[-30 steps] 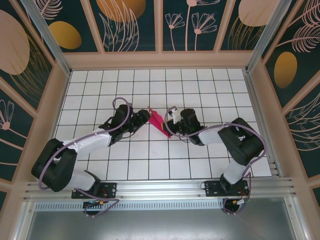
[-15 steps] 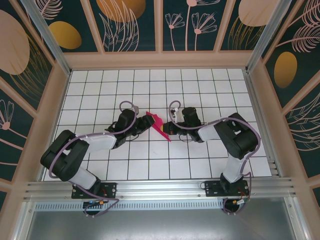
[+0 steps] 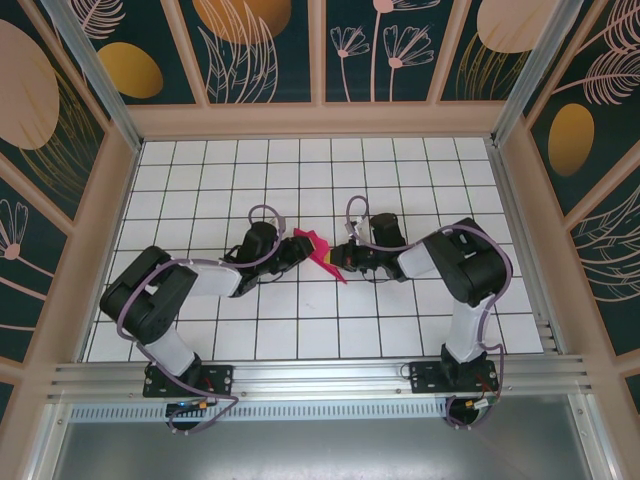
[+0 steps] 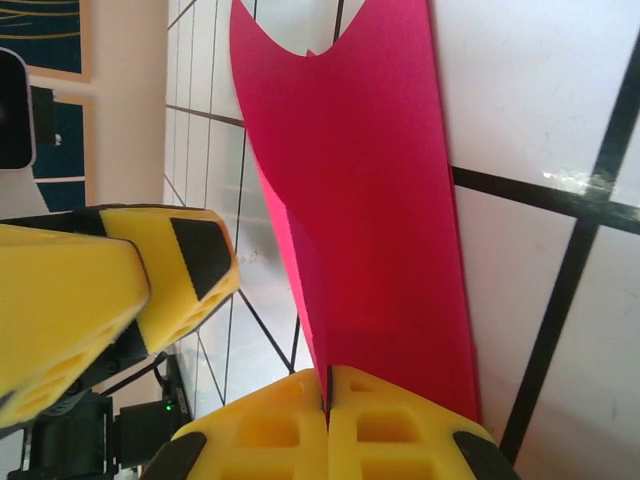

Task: Fold a paper plane with a square sheet of paper (pick it up from the middle)
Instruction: Fold the wing for the fifth time at the center of the table.

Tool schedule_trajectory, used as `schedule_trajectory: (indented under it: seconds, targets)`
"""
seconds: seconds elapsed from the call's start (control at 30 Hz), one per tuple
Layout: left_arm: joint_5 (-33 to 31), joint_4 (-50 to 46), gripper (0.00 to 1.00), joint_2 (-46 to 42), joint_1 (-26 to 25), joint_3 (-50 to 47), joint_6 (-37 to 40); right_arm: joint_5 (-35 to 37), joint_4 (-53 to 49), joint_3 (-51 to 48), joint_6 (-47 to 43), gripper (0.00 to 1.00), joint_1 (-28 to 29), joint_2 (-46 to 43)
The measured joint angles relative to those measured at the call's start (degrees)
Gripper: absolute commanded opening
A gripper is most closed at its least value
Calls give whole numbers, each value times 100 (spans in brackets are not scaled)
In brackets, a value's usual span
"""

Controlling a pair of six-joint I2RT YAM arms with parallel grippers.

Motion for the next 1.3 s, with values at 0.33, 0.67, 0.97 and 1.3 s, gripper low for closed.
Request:
schedule_trajectory:
  seconds: [0.33, 0.67, 0.97, 1.3]
  targets:
    - [199, 256, 36, 321, -48, 144, 24, -199, -280, 280, 17, 0, -11, 302]
    - [254, 251, 34, 592, -63, 232, 63, -234, -621, 468, -22, 0, -15, 391]
    - [251, 249, 32, 769, -63, 376, 63, -247, -754, 529, -24, 0, -26, 402]
    - [197, 188, 28, 973, -63, 490, 61, -260, -944, 610, -85, 2, -26, 402]
